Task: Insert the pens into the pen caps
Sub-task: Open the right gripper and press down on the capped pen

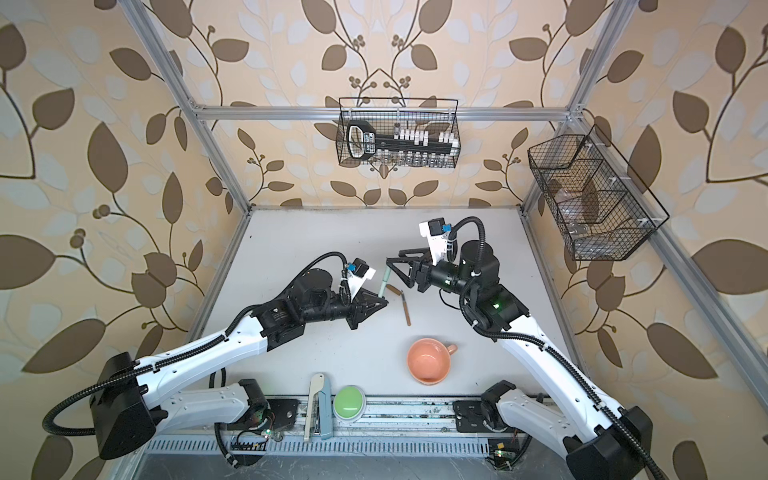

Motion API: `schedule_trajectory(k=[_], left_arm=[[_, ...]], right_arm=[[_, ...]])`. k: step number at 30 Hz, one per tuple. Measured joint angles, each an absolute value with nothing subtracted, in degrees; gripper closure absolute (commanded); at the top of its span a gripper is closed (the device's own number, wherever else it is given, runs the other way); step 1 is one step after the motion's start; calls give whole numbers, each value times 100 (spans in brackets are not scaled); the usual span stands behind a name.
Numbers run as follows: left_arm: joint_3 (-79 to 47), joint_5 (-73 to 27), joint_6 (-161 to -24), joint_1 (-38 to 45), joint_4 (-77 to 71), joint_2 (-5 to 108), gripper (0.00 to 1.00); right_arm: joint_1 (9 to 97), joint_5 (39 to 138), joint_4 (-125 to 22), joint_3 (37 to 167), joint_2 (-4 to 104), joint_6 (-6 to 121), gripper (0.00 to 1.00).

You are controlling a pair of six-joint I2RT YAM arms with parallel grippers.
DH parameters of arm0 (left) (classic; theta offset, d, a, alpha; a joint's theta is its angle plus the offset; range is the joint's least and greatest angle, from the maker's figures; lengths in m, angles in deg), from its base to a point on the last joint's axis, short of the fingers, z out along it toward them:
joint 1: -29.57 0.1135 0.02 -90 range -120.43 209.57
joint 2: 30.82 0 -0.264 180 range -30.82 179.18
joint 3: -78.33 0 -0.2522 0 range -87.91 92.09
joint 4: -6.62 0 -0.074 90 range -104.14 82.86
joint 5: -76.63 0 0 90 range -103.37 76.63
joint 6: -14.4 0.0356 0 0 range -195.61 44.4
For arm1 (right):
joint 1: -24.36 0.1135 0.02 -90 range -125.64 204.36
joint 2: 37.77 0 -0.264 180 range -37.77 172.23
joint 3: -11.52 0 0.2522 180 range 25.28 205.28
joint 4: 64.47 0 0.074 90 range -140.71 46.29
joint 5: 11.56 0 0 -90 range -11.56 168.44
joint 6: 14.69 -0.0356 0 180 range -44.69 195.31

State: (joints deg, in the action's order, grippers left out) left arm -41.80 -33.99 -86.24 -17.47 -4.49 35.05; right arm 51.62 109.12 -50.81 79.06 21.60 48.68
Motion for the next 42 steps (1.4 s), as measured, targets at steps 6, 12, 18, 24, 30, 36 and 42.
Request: schedule_trajectory(k=[6,12,18,24,30,36,42], left_arm=[[-4180,-3401,-8624,-1747,-506,3505,100],[-4180,-3401,-8622,-1747,-569,3505,100],[-4178,-3401,-8609,-1747,-573,3505,100],[-4147,-3399,-8574,-1747,-615,3542,100],[-4051,-3296,-8469,-1747,-687,3636,100],[-3795,-2776,-8318,-1776,-993,3689,100],[-3498,-2326,-7997,-1789,-1063,3887,100]], right_arm=[[5164,11026,-4989,8024,2405,4929,48],[5167,11100,-4945,8103,2567,4938,57],[5175,11170,-4895,8149,2694,4940,63],[5217,11194,-4842,8162,2801,4888,74],[5263,11214,-4820,8166,2880,4866,83],[5274,11185,-4814,8245,2880,4846,98],[5271,10936,-5013,8293,2899,4850,100]])
